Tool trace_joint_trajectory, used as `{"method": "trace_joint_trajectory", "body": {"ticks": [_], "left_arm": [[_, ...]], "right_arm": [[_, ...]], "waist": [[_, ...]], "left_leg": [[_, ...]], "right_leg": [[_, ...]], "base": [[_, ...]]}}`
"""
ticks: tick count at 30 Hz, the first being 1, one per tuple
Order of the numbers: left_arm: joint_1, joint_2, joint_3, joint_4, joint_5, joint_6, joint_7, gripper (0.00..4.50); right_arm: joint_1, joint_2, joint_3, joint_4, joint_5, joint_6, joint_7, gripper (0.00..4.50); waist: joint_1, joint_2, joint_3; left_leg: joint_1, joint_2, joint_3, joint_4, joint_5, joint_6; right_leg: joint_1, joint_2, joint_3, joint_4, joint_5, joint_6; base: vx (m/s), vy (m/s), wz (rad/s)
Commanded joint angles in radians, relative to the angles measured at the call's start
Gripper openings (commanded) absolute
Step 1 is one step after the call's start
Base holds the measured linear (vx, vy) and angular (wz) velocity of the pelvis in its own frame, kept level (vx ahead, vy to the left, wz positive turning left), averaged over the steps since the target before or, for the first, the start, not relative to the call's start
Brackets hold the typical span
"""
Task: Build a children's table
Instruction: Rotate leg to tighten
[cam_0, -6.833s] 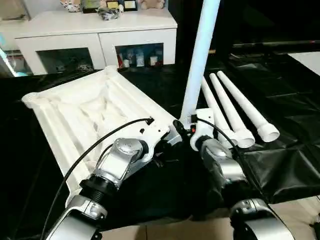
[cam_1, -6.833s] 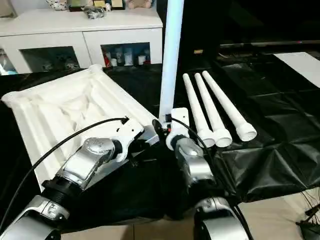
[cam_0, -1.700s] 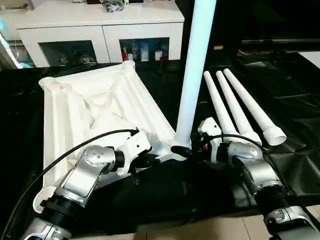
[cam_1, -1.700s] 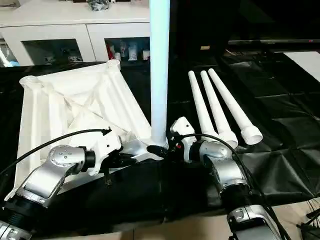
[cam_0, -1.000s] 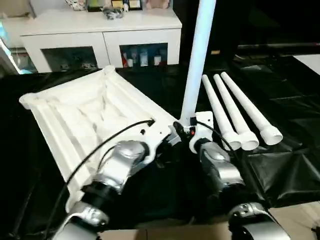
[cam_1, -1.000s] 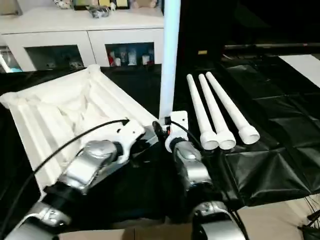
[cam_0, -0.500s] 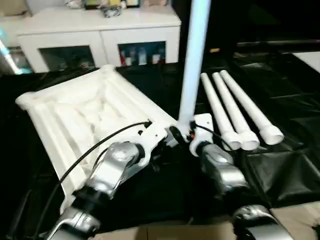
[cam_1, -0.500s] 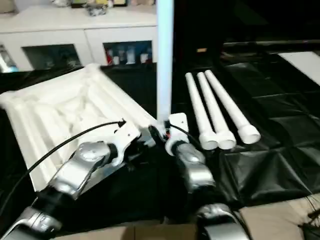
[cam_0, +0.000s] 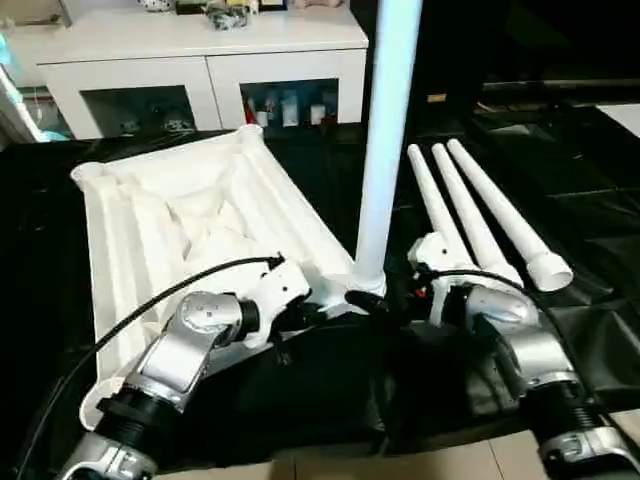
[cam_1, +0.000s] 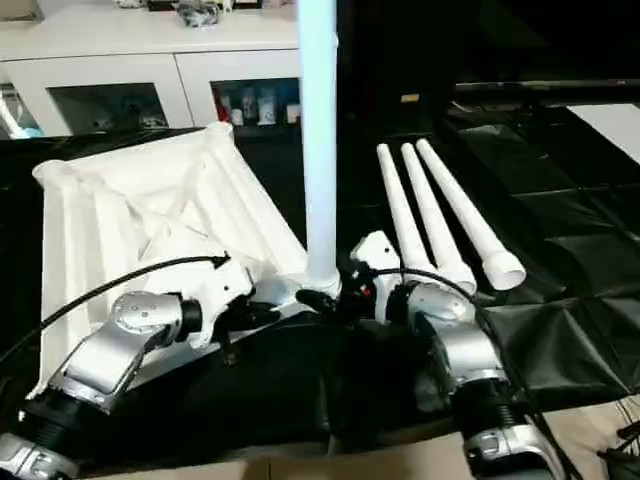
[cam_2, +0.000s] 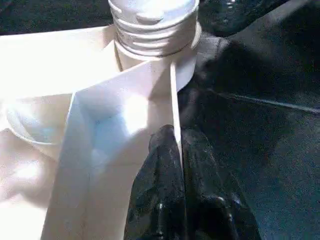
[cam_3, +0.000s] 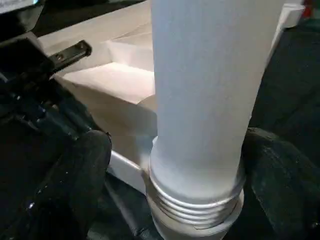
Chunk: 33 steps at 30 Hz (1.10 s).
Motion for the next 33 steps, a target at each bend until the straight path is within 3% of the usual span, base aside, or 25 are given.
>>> {"method": "trace_joint_trajectory", "body": {"ticks": [1, 3, 9, 20, 33], "left_arm": [[0.013, -0.003, -0.001, -0.013, -0.036, -0.023, -0.01, 0.0], [0.017, -0.002, -0.003, -0.021, -0.042, -0.021, -0.018, 0.0], [0.027, 0.001, -0.006, -0.039, -0.045, -0.012, -0.031, 0.0], [0.029, 0.013, -0.014, -0.046, -0.046, -0.007, -0.049, 0.0], [0.029, 0.014, -0.019, -0.045, -0.044, -0.006, -0.053, 0.0]], "right_arm": [[-0.009, 0.002, 0.037, 0.002, -0.018, 0.002, 0.032, 4.26], [-0.016, -0.002, 0.047, 0.013, -0.03, 0.0, 0.034, 4.26], [-0.034, 0.003, 0.043, 0.046, -0.038, -0.004, 0.029, 3.72], [-0.036, 0.004, 0.054, 0.081, -0.056, -0.022, 0.033, 2.73], [-0.005, 0.024, 0.062, 0.077, -0.062, -0.023, 0.014, 2.49]], "waist": [[0.003, -0.02, -0.047], [0.004, -0.022, -0.047], [0.004, -0.022, -0.045], [0.005, -0.021, -0.046], [0.003, -0.019, -0.047]], "left_leg": [[-0.007, 0.039, -0.008, -0.069, -0.18, 0.093], [-0.008, 0.038, -0.008, -0.067, -0.163, 0.099], [-0.006, 0.039, -0.007, -0.068, -0.169, 0.096], [-0.005, 0.038, -0.007, -0.066, -0.163, 0.096], [-0.004, 0.038, -0.007, -0.064, -0.157, 0.096]], "right_leg": [[0.051, -0.057, 0.052, -0.074, -0.271, -0.188], [0.053, -0.058, 0.051, -0.07, -0.245, -0.199], [0.051, -0.058, 0.051, -0.072, -0.269, -0.198], [0.054, -0.057, 0.051, -0.068, -0.232, -0.213], [0.055, -0.056, 0.052, -0.065, -0.207, -0.223]], "base": [[0.0, 0.0, 0.0], [0.0, 0.0, 0.0], [0.0, 0.0, 0.0], [0.0, 0.0, 0.0], [0.0, 0.0, 0.0]]}}
